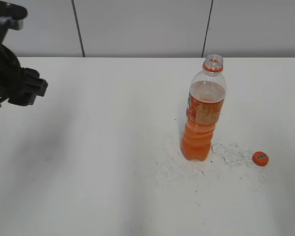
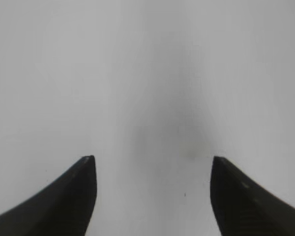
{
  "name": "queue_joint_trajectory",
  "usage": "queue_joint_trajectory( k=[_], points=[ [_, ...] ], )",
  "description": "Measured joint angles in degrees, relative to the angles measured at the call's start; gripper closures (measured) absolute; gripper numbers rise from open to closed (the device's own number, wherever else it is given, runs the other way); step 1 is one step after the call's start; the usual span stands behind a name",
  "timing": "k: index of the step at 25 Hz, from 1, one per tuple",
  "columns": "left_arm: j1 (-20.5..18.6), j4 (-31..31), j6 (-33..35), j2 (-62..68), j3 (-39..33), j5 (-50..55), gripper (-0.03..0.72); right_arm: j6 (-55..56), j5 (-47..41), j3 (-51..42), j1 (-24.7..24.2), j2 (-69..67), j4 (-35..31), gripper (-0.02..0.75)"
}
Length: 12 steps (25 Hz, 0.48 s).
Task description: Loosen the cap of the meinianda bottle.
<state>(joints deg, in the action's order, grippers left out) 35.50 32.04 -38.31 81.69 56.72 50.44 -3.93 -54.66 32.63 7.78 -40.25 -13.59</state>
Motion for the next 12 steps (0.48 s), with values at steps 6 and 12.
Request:
queue_joint_trajectory(
  k=[6, 12],
  points=[
    [0.1, -8.4, 11.4, -15.3, -3.1, 4.1, 0.194, 0.0, -10.7, 0.0, 0.0, 9.1, -0.1, 0.276],
    [0.1, -16.4, 19.4, -35.6, -11.7, 6.8, 0.222, 0.0, -14.9, 0.0, 0.0, 20.2, 0.2, 0.276]
  ],
)
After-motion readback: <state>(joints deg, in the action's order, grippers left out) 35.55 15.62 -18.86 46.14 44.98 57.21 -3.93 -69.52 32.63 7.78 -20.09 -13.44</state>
